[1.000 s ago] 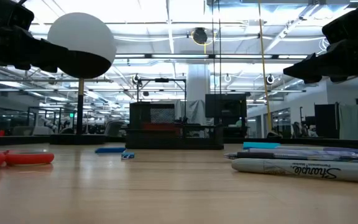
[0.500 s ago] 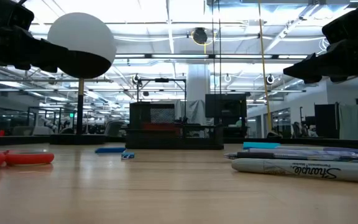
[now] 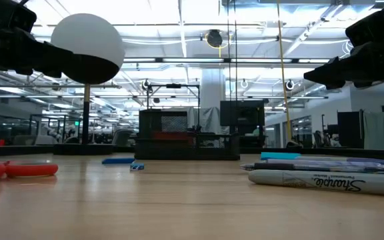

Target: Pick and place office supplies into organizer

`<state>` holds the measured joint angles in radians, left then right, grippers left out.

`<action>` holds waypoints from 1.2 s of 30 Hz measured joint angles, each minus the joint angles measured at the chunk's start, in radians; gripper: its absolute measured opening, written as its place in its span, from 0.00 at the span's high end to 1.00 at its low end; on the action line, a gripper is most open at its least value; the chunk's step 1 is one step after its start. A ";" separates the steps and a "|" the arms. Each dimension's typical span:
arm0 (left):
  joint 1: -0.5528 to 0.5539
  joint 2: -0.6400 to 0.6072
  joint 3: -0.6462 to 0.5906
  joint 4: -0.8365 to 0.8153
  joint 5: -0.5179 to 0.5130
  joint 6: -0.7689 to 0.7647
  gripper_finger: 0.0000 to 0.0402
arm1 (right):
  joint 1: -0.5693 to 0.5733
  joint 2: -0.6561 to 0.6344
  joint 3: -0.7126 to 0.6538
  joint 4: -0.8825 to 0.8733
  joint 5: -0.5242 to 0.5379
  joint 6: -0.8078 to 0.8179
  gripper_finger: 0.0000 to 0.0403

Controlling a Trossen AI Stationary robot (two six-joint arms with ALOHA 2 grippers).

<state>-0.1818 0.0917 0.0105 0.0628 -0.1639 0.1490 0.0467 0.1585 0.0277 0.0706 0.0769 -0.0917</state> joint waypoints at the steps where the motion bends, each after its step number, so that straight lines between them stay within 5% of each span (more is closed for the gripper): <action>1: 0.000 0.000 0.000 0.000 0.000 0.000 0.70 | 0.000 0.000 0.000 0.008 0.000 0.000 0.55; 30: 0.000 0.000 0.000 0.000 0.000 0.000 0.70 | 0.000 0.010 0.000 0.232 0.053 0.025 0.55; 36: 0.000 0.000 0.000 0.000 0.000 0.000 0.70 | 0.001 0.070 0.001 0.389 0.052 0.038 0.55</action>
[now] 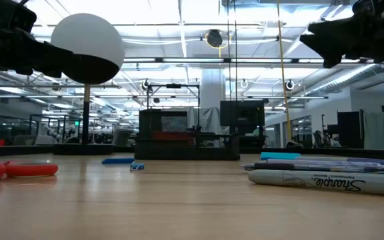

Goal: Pick and place office supplies into organizer
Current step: Put the purple highlighter into the black desk organizer

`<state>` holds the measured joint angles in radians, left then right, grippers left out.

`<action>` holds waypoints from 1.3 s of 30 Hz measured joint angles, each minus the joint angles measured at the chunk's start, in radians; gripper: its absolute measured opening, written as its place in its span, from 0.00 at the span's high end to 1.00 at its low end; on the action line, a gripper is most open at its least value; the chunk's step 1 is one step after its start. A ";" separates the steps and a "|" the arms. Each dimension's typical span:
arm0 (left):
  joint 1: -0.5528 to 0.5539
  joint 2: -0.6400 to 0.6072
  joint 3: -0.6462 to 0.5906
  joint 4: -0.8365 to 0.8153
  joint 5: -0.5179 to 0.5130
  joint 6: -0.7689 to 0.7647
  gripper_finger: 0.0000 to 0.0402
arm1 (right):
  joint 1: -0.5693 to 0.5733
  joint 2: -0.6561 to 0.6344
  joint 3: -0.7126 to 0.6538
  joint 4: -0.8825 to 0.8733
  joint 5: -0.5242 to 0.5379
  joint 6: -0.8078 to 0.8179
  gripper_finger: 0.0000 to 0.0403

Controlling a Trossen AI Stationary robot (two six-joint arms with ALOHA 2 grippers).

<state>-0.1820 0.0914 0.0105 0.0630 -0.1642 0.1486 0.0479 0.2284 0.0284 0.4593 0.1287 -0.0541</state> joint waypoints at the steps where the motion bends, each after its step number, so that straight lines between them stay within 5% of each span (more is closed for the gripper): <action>1: 0.000 0.000 0.000 0.000 0.000 0.000 0.70 | 0.000 0.012 0.005 0.010 -0.001 0.010 0.55; 15: 0.000 0.000 0.000 0.000 0.000 0.000 0.70 | 0.138 0.325 0.236 0.004 -0.042 0.004 0.55; 21: 0.000 0.000 0.000 0.000 0.000 0.000 0.70 | 0.210 0.453 0.391 -0.017 0.147 -0.155 0.55; 26: 0.000 0.000 0.000 0.000 0.000 0.000 0.70 | 0.237 0.527 0.562 -0.227 0.313 -0.198 0.55; 39: 0.000 0.000 0.000 0.000 0.000 0.000 0.70 | 0.238 0.609 0.832 -0.779 0.529 0.153 0.55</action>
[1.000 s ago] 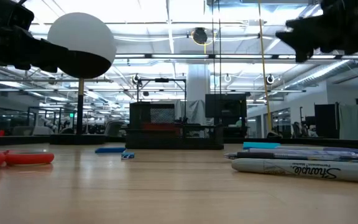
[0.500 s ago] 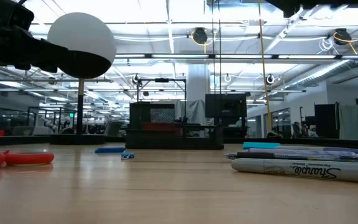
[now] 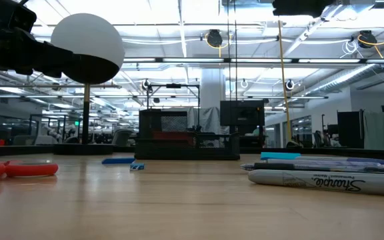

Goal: Pick and place office supplies into organizer
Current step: Put the purple highlighter into the black desk organizer

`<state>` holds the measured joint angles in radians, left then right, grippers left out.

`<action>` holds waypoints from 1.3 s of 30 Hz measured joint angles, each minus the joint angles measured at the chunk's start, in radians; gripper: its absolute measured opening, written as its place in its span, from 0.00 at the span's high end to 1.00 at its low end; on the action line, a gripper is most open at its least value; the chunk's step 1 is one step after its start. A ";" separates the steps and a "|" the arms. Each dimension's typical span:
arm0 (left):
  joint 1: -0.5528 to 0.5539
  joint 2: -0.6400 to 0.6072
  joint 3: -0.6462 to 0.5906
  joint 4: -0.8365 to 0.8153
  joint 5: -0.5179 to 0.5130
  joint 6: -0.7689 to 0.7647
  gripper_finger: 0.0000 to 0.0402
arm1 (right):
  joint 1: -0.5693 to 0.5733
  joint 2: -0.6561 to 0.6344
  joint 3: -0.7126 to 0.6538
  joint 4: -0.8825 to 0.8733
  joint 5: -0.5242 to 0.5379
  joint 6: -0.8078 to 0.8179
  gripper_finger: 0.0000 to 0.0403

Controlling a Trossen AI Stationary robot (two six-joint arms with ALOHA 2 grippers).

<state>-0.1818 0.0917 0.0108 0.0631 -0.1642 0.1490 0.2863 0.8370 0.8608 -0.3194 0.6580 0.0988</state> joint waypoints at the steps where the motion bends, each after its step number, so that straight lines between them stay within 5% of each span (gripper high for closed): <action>1: 0.000 0.000 0.000 0.000 0.000 0.000 0.70 | 0.000 0.006 0.019 -0.040 0.002 0.026 0.55; 17: 0.000 0.000 0.000 0.000 0.000 0.000 0.70 | -0.039 0.278 0.434 -0.785 0.009 0.399 0.55; 24: 0.000 0.000 0.000 0.000 0.000 0.000 0.70 | -0.154 0.391 0.481 -1.102 -0.243 0.593 0.55; 33: 0.000 0.000 0.000 0.000 0.000 0.000 0.70 | -0.189 0.435 0.481 -1.160 -0.329 0.646 0.55; 39: 0.000 0.000 0.000 0.000 -0.001 0.000 0.70 | -0.189 0.434 0.481 -1.118 -0.485 0.742 0.55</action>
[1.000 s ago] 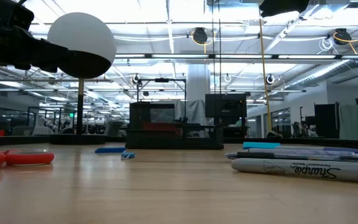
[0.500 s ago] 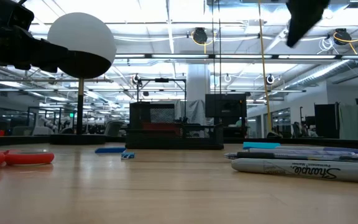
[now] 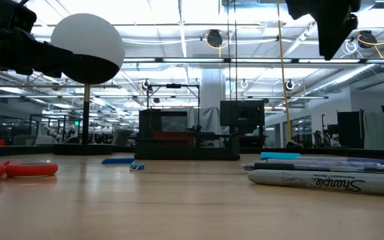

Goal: Pick and place office supplies into organizer
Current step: Put the purple highlighter into the black desk organizer

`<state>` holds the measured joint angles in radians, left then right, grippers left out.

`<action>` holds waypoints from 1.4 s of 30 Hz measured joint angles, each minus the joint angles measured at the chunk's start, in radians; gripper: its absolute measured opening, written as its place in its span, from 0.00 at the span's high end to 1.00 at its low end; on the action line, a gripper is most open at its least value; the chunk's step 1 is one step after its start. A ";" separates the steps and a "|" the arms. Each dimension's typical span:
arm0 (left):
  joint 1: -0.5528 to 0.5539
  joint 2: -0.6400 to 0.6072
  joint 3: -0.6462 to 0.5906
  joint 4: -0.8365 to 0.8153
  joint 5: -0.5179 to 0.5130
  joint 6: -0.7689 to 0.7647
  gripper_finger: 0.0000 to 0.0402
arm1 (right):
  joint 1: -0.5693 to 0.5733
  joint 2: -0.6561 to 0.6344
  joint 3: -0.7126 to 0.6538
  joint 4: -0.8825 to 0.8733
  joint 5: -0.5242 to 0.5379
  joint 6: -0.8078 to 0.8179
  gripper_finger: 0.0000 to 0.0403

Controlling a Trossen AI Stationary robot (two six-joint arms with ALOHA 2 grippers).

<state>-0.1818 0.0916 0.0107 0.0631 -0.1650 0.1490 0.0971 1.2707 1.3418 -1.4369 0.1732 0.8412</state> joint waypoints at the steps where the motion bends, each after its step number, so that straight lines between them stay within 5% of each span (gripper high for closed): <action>1: 0.000 0.000 0.000 0.000 0.000 0.000 0.70 | 0.000 0.000 0.000 0.004 -0.020 0.028 0.55; 22: 0.000 0.000 0.000 0.000 -0.001 0.000 0.70 | 0.001 0.005 -0.007 0.021 -0.022 0.182 0.55; 36: 0.000 0.000 0.000 0.000 -0.001 0.000 0.70 | 0.034 0.007 -0.299 0.303 -0.200 0.194 0.55; 42: 0.000 0.000 0.000 0.000 -0.002 0.000 0.70 | 0.055 0.057 -0.332 0.279 -0.202 0.194 0.55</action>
<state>-0.1820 0.0915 0.0108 0.0631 -0.1669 0.1490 0.1516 1.3275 1.0103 -1.1577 -0.0284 1.0352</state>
